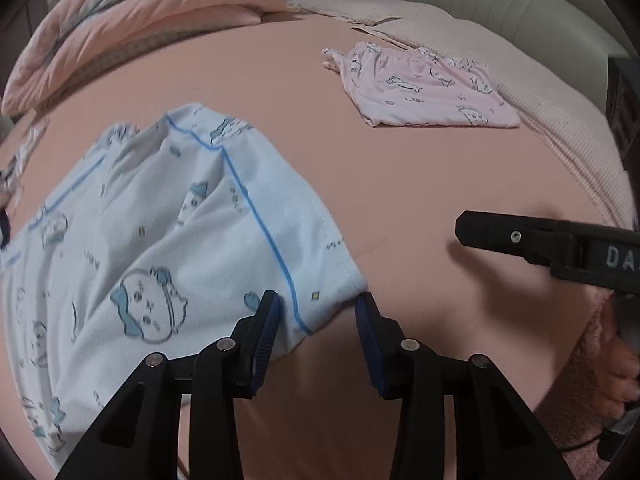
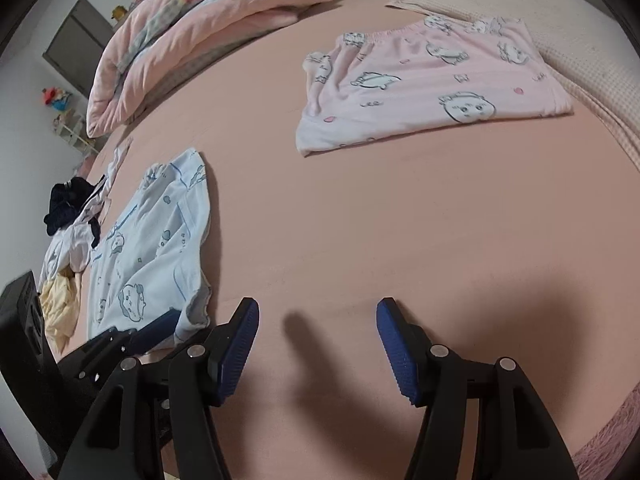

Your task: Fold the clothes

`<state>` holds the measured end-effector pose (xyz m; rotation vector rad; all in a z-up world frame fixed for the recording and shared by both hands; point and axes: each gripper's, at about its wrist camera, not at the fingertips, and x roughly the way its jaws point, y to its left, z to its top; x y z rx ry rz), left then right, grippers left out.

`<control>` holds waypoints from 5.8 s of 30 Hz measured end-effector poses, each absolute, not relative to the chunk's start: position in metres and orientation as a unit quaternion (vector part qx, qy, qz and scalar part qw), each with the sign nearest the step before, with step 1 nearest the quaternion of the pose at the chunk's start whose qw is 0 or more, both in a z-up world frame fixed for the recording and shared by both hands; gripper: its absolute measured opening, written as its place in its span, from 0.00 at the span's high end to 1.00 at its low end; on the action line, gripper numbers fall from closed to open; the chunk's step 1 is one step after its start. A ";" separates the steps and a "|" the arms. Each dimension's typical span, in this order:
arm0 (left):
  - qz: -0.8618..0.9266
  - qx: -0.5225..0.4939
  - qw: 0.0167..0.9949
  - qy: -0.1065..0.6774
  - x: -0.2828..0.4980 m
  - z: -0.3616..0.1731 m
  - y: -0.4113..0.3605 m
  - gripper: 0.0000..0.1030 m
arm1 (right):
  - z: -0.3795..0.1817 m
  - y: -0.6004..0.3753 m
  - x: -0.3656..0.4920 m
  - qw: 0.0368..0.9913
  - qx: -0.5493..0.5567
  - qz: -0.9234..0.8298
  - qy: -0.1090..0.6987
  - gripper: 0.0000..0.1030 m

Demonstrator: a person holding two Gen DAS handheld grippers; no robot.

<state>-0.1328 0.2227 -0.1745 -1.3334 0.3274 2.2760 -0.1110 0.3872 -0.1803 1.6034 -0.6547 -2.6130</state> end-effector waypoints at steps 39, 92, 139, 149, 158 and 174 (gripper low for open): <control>0.843 -0.488 0.128 -0.186 -0.287 -0.177 -0.098 0.94 | -0.160 0.141 -0.353 0.190 0.498 -0.845 0.040 0.84; 0.851 -0.508 0.118 -0.065 -0.342 -0.170 -0.091 0.87 | -0.177 0.132 -0.349 0.116 0.498 -0.856 0.073 0.74; 0.849 -0.516 0.082 -0.077 -0.088 -0.142 -0.019 0.87 | -0.179 0.162 -0.074 0.140 0.534 -0.834 -0.007 0.50; 0.829 -0.524 0.152 -0.119 -0.088 -0.150 -0.019 0.87 | -0.179 0.165 -0.072 0.149 0.526 -0.837 -0.009 0.48; 0.816 -0.547 0.108 -0.151 -0.085 -0.162 -0.032 0.87 | -0.180 0.165 -0.072 0.153 0.524 -0.838 -0.011 0.46; 0.816 -0.541 0.081 -0.184 -0.069 -0.148 -0.046 0.97 | -0.173 0.187 -0.069 0.146 0.517 -0.840 -0.070 0.45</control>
